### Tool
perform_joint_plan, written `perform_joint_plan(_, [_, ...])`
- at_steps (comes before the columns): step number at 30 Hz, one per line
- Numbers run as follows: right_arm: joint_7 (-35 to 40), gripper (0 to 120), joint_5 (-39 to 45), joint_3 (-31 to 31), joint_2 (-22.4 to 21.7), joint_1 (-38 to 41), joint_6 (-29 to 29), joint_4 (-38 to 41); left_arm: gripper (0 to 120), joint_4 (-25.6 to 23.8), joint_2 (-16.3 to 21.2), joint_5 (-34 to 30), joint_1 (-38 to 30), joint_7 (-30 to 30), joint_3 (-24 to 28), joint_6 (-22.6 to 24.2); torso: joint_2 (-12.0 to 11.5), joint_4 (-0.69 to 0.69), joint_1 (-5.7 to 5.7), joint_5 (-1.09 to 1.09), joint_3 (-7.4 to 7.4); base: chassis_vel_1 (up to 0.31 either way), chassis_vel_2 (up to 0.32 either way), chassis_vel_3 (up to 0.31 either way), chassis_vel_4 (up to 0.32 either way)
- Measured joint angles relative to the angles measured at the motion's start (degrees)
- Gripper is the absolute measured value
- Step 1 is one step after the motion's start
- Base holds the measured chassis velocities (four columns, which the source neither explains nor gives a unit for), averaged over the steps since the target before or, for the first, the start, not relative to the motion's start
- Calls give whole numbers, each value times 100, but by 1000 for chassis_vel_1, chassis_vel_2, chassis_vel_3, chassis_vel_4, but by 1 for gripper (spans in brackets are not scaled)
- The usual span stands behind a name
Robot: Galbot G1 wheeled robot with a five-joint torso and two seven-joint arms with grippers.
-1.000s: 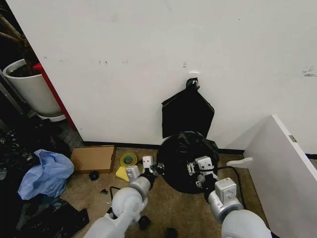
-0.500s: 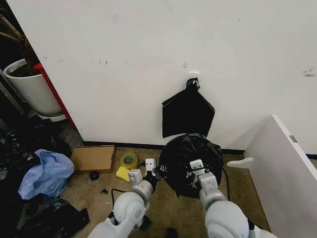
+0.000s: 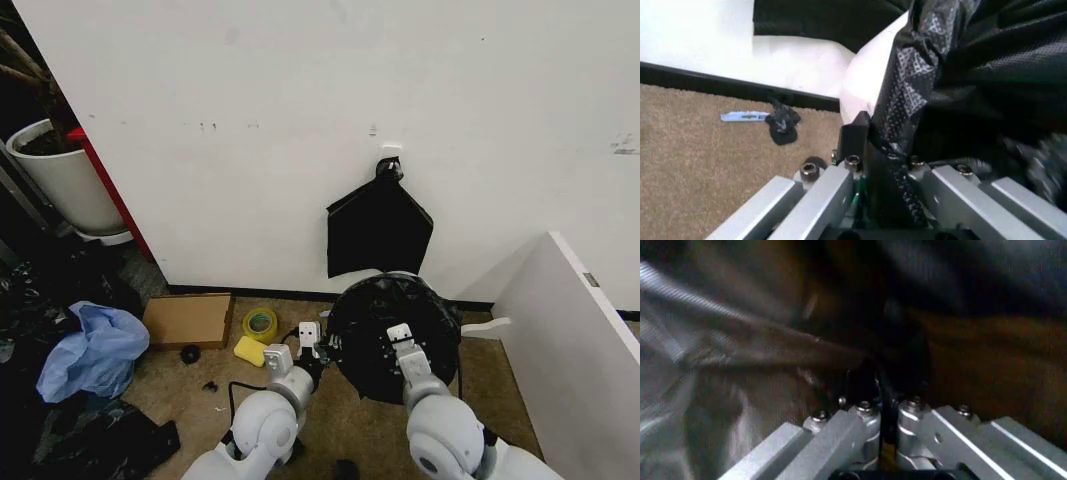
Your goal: Place the garbage bag over the trash bin.
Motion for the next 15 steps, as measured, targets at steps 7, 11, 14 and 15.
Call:
perform_joint_plan(7, [-81, 0, -564, 2, 102, 256, 220, -519, 0, -61, 28, 39, 55, 6, 74, 0, 0, 0, 0, 0, 0, 0, 0, 0, 0])
perform_joint_plan(11, [-178, 0, -960, 47, 146, 261, 368, -746, 0, -96, 69, 34, 74, 10, 89, 12, 0, 0, 0, 0, 0, 0, 0, 0, 0])
perform_joint_plan(14, [-200, 0, -1135, 59, 184, 279, 443, -880, 0, -98, 85, 31, 82, 11, 95, 16, 0, 0, 0, 0, 0, 0, 0, 0, 0])
perform_joint_plan(15, [-208, 0, -1202, 63, 196, 285, 492, -932, 0, -99, 86, 28, 81, 11, 97, 16, 0, 0, 0, 0, 0, 0, 0, 0, 0])
